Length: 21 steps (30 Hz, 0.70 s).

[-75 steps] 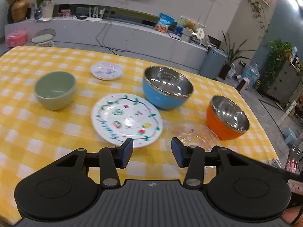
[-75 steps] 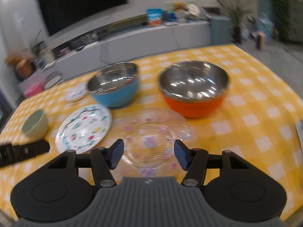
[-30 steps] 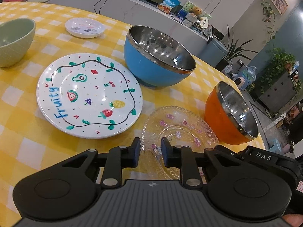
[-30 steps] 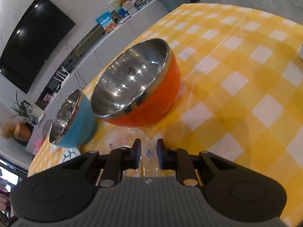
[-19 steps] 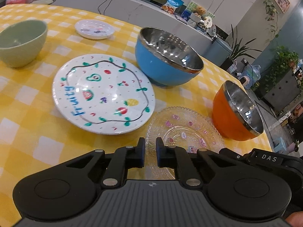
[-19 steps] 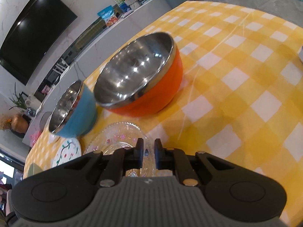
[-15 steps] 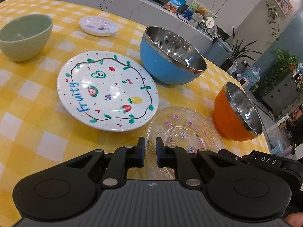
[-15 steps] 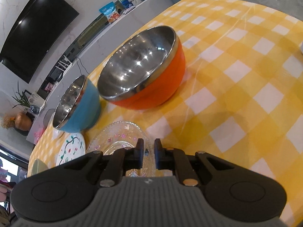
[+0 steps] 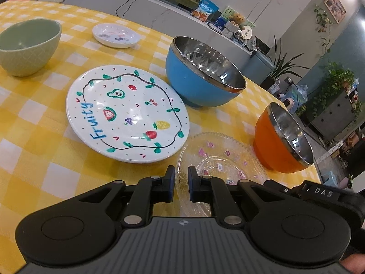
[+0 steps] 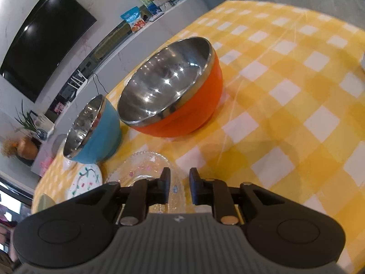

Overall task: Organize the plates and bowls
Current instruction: 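Move the left gripper to the clear glass plate rim and close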

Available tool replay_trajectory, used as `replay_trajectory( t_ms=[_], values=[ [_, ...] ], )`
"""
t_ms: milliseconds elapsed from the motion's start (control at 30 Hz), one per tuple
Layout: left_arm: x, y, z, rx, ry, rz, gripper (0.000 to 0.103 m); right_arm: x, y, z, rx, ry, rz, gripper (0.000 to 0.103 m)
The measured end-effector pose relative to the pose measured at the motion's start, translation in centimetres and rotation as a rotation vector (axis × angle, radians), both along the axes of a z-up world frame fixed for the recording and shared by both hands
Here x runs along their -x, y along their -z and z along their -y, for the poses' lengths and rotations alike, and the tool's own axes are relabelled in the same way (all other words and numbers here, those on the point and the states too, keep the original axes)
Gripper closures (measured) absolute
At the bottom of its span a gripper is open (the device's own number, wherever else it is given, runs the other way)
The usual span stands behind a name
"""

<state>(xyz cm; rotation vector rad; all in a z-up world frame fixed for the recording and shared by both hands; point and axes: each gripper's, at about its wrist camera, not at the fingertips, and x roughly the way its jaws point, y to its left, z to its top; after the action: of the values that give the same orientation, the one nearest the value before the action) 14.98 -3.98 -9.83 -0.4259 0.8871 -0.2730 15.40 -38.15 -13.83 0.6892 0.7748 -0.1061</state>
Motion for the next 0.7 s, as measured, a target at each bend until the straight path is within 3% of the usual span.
replay_trajectory(
  t_ms=[133, 300, 433, 533, 600, 700],
  values=[
    [-0.3, 0.2, -0.2, 0.009, -0.002, -0.011, 0.084, -0.2, 0.0, -0.7, 0.052, -0.015, 0.023, 0.084],
    [-0.2, 0.2, -0.1, 0.009, -0.007, -0.012, 0.084, -1.0, -0.5, -2.0, 0.112, -0.100, 0.029, 0.056],
    [-0.2, 0.2, -0.1, 0.009, -0.004, -0.004, 0.083, -1.1, -0.5, -2.3, 0.125, -0.120, 0.025, 0.051],
    [-0.1, 0.2, -0.2, 0.015, -0.003, -0.001, 0.083, -1.1, -0.3, -1.9, 0.108, -0.095, 0.020, 0.062],
    [-0.1, 0.3, -0.2, 0.018, -0.001, -0.001, 0.083, -1.0, 0.0, -1.7, 0.085, -0.074, 0.007, 0.083],
    [-0.1, 0.2, -0.2, 0.020, 0.001, 0.000, 0.090, -1.0, 0.2, -1.2, 0.071, -0.050, 0.000, 0.091]
  ],
)
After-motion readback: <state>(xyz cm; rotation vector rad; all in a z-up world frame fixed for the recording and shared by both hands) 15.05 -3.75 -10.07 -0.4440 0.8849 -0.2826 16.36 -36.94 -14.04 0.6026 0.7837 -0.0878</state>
